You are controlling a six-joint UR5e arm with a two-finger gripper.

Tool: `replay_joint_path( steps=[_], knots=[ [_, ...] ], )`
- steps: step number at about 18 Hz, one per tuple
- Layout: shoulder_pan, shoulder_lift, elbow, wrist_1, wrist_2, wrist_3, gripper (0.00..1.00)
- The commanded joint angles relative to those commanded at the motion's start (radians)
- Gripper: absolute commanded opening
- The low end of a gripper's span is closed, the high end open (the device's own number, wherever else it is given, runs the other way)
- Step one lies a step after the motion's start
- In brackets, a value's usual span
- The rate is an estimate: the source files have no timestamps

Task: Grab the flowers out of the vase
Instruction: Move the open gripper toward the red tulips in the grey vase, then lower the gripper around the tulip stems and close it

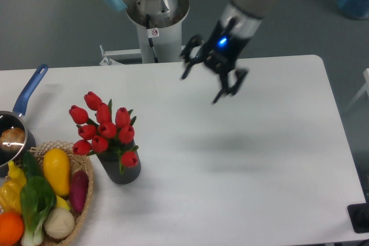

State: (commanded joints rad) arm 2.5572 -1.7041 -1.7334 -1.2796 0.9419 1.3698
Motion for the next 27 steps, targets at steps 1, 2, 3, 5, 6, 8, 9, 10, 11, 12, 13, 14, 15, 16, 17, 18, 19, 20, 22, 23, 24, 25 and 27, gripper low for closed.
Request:
replay_joint_path(
  steps=[1,2,3,5,6,8,9,10,11,12,13,14,15,16,17,18,19,20,22,23,24,25,27],
  knots=[
    [-0.003,-0.021,-0.002,0.012,-0.005,0.008,1.0],
    [-0.005,-0.04,0.0,0.016,-0.03,0.008,1.0],
    [-0.005,-0.06,0.0,0.019,-0.076,0.011,1.0],
    [-0.018,-0.107,0.008,0.022,-0.168,0.017,1.0],
    [-0.029,-0.123,0.009,0.023,-0.189,0.029,1.0],
    [-0.057,-0.143,0.011,0.032,-0.207,0.043,1.0],
    [-0.066,-0.149,0.011,0.04,-0.228,0.041,1.0],
    [-0.068,-0.152,0.009,0.045,-0.251,0.041,1.0],
    [-0.069,-0.154,0.009,0.045,-0.274,0.041,1.0],
    [-0.069,-0.157,0.008,0.046,-0.294,0.043,1.0],
    [-0.071,-0.157,0.006,0.046,-0.314,0.043,1.0],
    [-0.071,-0.157,0.006,0.046,-0.339,0.043,1.0],
    [-0.069,-0.157,0.002,0.046,-0.359,0.043,1.0],
    [-0.069,-0.157,-0.002,0.046,-0.368,0.044,1.0],
    [-0.069,-0.157,-0.002,0.046,-0.371,0.044,1.0],
    [-0.069,-0.155,-0.005,0.048,-0.373,0.048,1.0],
    [-0.069,-0.157,-0.006,0.048,-0.374,0.054,1.0],
    [-0.071,-0.155,-0.014,0.048,-0.388,0.064,1.0],
    [-0.071,-0.157,-0.028,0.048,-0.411,0.086,0.86],
    [-0.068,-0.157,-0.032,0.048,-0.411,0.103,0.66],
    [-0.066,-0.157,-0.034,0.048,-0.411,0.119,0.45],
    [-0.065,-0.157,-0.043,0.048,-0.411,0.13,0.2],
    [-0.061,-0.157,-0.051,0.049,-0.414,0.14,0.0]
  ],
)
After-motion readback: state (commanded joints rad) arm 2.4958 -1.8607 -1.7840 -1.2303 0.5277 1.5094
